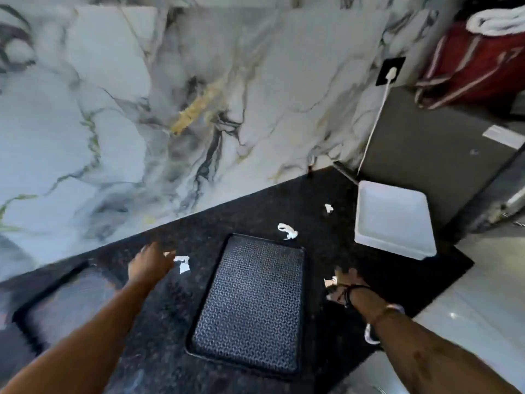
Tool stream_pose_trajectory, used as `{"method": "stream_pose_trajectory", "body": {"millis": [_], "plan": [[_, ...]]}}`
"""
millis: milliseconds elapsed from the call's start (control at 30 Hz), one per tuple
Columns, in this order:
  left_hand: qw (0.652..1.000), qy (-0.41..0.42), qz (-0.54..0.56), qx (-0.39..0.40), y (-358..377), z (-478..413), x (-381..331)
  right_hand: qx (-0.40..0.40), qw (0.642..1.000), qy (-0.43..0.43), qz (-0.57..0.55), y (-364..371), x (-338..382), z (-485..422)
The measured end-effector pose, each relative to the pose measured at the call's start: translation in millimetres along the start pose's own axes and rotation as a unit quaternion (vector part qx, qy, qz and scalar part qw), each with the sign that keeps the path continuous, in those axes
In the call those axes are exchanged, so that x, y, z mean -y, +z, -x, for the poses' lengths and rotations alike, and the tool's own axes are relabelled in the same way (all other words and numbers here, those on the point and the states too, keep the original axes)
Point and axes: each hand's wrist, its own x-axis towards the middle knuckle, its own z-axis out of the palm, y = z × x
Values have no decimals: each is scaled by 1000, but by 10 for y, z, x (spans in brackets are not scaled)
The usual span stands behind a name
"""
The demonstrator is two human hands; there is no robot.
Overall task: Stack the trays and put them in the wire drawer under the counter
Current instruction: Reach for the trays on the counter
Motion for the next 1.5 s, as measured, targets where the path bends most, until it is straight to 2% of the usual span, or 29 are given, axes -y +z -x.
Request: {"method": "stream_pose_trajectory", "body": {"millis": [67, 167, 333, 467, 567, 633, 700, 767, 867, 933, 1000, 1067, 1167, 1267, 1333, 1500], "plan": [[999, -40, -8, 35, 256, -135, 79, 35, 999, -24, -7, 223, -204, -116], [996, -73, -24, 53, 497, -351, 37, -7, 999, -37, -23, 416, -288, -364], [993, -109, -24, 26, 798, -637, -306, -28, 993, -116, 6, 150, -237, -995], [979, -184, 80, -14, 998, -689, -545, -149, 980, -99, -91, -458, -165, -1637], [953, -241, 174, -58, 1001, -731, -819, -222, 965, -89, -106, -894, -76, -2236], [954, -181, 212, -113, 929, -774, -1107, -220, 964, -87, -121, -1063, -19, -2526], [964, -89, 223, -118, 988, -823, -1521, -165, 980, -80, -82, -1063, 27, -2751], [967, 5, 250, -44, 1150, -807, -2063, -136, 987, -77, -47, -973, 81, -2855], [958, 100, 241, 118, 1579, -799, -2775, -153, 983, -58, -85, -873, 147, -2838], [950, 149, 160, 223, 1874, -769, -3047, -153, 982, -54, -95, -836, 133, -2787], [943, 191, 55, 268, 2054, -732, -3145, -145, 982, -64, -100, -797, 94, -2684], [946, 198, 3, 256, 2119, -663, -3190, -135, 983, -74, -102, -747, 32, -2475], [962, 153, -5, 226, 2015, -519, -3264, -131, 980, -78, -126, -638, -42, -2040], [969, 88, 126, 191, 1800, -204, -3463, -142, 964, -91, -204, -550, -159, -1552], [959, 98, 207, 165, 1684, 130, -3660, -160, 944, -105, -271, -464, -273, -1290], [932, 71, 309, 178, 1784, 1343, -3971, -211, 863, -45, -456, -98, -758, -624]]}}
